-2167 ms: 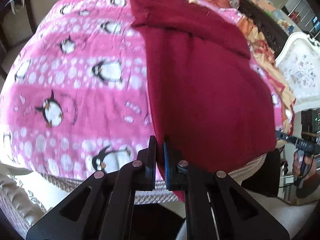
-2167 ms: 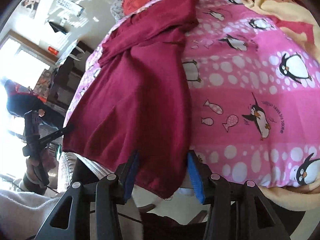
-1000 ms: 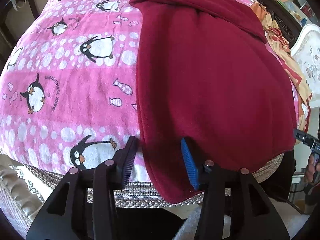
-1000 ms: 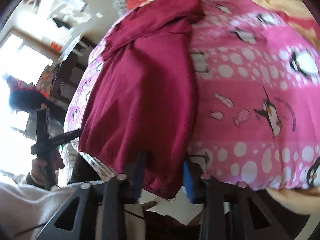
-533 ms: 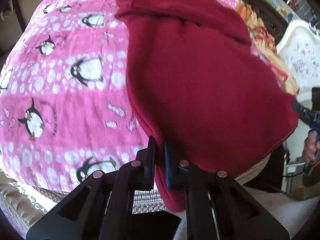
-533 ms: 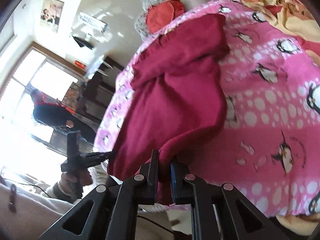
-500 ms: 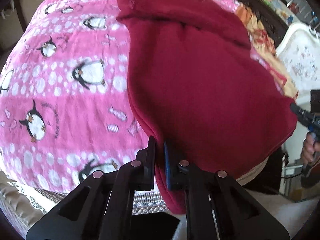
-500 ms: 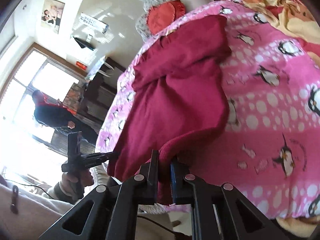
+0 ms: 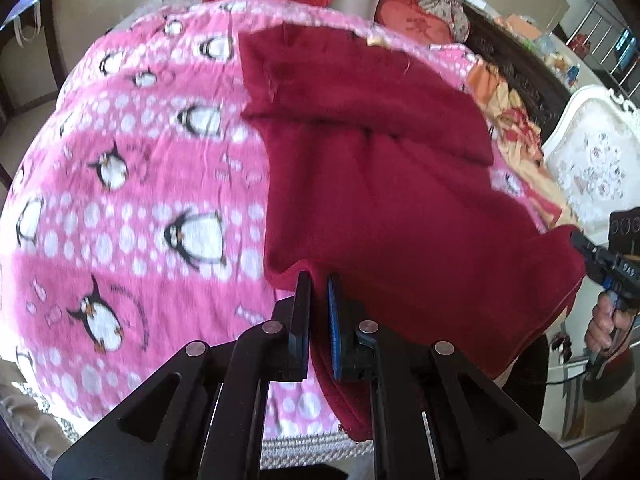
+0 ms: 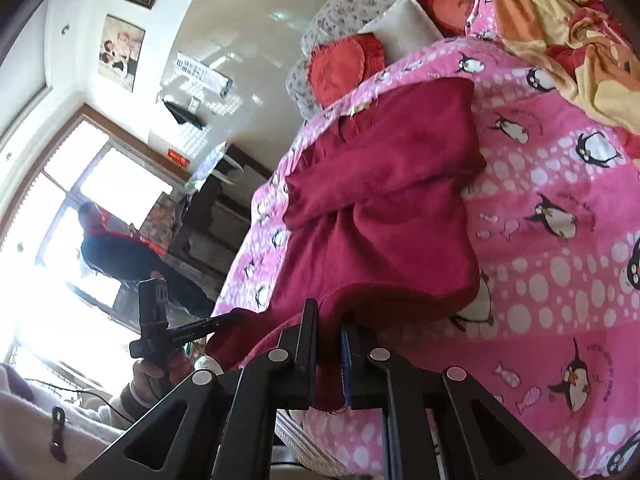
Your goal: Fold small clothes
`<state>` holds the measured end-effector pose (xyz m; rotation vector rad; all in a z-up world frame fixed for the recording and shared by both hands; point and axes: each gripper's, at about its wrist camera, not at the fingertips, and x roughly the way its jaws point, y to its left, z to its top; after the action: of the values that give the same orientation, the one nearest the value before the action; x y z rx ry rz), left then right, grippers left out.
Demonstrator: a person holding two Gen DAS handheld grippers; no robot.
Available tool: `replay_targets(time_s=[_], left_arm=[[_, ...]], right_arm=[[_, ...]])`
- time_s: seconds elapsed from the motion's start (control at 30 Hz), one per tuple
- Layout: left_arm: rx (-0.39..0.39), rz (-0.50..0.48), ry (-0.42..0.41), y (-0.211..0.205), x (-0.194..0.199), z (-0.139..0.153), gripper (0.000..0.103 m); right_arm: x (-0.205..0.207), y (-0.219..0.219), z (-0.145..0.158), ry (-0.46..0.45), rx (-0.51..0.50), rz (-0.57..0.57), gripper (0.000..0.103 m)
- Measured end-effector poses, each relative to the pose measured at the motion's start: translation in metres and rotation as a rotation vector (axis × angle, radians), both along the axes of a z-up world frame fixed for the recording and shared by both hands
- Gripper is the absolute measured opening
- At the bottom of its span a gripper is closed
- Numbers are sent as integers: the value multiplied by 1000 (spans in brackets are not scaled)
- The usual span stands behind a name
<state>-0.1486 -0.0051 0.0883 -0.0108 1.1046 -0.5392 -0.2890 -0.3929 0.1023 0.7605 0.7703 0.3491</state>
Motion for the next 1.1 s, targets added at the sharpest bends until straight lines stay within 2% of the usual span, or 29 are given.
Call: replay_targets(time_s=[0.27,0.53,0.67,0.8,1.03,1.1], left_arm=[[-78,48,-89,-4,28,32,7],[-100,77,-196,-23,86,59,7],[-92,117,-226,-31,128,61,7],[-90,156,-205,-41,182,50,7],[-66,167,-195,-58,238,37,7],[-87,170,-167,-57,250,34,8]], right_arm=[[19,-12,25,-75,-27,-44,9],[89,-34,52,-154,-74,-102,9],[133,-47,51,-137,-113,-136,9],[177,-66,47,-117,-139,-186,9],[253,-88,23,-53,-180,-209,9],[271,-93,12,-18,-203,-231,9]])
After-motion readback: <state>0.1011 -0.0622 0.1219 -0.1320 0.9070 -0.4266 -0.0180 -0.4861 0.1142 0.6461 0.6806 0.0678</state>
